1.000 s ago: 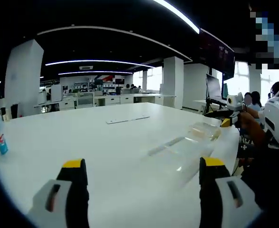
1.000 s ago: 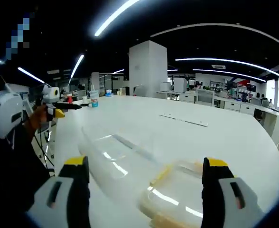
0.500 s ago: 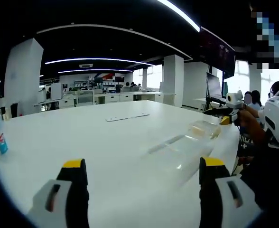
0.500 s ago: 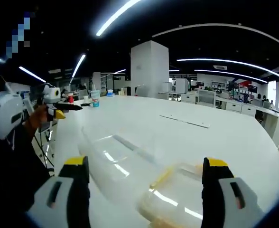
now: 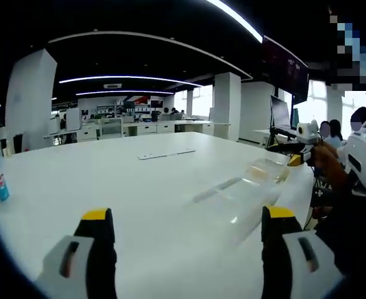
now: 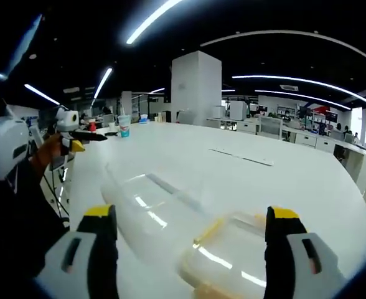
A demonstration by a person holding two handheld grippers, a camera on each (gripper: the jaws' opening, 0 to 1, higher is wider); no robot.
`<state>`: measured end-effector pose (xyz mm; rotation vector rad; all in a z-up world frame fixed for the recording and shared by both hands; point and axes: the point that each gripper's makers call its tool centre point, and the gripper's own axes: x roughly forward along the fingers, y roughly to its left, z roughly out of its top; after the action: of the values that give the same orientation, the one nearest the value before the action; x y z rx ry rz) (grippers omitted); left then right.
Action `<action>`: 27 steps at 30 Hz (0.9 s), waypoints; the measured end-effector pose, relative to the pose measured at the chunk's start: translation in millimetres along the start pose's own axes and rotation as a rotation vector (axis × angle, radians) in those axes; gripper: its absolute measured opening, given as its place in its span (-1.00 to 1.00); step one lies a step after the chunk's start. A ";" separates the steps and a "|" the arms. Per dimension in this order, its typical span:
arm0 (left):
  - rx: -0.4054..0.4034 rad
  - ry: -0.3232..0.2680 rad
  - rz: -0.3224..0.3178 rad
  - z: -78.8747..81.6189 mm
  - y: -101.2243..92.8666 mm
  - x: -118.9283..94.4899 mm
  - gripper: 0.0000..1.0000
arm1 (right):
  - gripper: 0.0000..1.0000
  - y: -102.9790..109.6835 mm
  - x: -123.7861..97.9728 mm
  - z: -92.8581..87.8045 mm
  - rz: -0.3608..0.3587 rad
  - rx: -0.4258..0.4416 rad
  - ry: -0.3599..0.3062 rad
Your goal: Snap each plastic latch of the storage box into its locked position after aligning the lid with the box until every specified latch is closed and the lid sits flush.
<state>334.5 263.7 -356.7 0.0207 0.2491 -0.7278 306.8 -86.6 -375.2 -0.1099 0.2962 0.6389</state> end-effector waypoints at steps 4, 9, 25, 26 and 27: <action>0.005 -0.002 -0.008 2.0 -2.0 2.0 0.97 | 1.00 2.9 -0.3 -0.9 0.010 0.004 0.000; 0.009 0.001 -0.011 2.7 -3.0 2.5 0.97 | 1.00 4.1 0.1 -1.2 0.014 0.005 0.002; 0.022 0.009 -0.018 4.0 -6.7 4.1 0.97 | 1.00 6.8 -0.2 -1.5 0.022 0.002 0.002; 0.022 0.009 -0.020 4.0 -7.0 4.3 0.97 | 1.00 6.6 -0.4 -1.5 0.022 0.002 0.002; 0.021 0.010 -0.021 3.7 -7.4 4.7 0.97 | 1.00 6.5 -0.6 -1.7 0.021 0.002 0.001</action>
<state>333.8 254.7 -353.7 0.0415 0.2512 -0.7509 302.1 -82.1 -376.7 -0.1050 0.2999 0.6598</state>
